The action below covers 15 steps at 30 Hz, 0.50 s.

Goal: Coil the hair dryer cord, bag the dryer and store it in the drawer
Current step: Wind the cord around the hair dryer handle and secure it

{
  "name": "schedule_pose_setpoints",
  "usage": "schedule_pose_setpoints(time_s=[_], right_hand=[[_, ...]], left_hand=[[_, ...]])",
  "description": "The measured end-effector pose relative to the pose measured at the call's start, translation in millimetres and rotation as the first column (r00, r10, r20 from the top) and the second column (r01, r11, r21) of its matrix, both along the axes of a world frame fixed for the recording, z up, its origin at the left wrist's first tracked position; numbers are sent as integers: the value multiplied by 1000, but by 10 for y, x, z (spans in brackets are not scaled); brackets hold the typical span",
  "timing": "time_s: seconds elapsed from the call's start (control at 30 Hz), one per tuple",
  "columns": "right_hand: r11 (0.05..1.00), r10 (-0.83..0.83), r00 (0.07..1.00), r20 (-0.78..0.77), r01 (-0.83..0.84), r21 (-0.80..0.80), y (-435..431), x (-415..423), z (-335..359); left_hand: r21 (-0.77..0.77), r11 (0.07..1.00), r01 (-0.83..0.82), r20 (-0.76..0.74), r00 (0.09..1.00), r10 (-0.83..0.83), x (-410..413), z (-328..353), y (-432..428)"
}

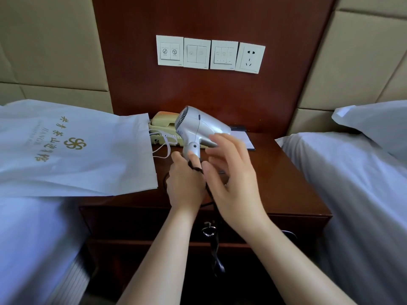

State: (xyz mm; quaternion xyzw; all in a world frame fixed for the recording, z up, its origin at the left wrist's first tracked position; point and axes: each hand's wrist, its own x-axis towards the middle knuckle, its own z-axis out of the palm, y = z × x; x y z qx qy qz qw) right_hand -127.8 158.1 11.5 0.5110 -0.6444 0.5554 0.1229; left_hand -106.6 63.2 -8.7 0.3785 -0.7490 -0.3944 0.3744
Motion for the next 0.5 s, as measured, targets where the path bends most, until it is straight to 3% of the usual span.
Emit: schedule_pose_setpoints(time_s=[0.13,0.27,0.33,0.4,0.5], right_hand=[[994,-60,947,315,28,106,-103,34,-82],[955,-67,934,351,-42,294,-110,-107,-94],[907,-1,913,408,-172,385,-89,-124,-98],[878,54,873,485,-273,392,-61,-122,-75],[902,50,862,505,-256,347,-39,-181,-42]], left_hand=[[8,1000,-7,-17,1000,7,25,-2,-18],[-7,999,-46,60,997,46,32,-36,-90],[-12,998,-68,92,993,69,51,-26,-113],[-21,996,-85,116,990,87,78,-12,-139],[-28,996,-88,152,984,92,126,3,-180]])
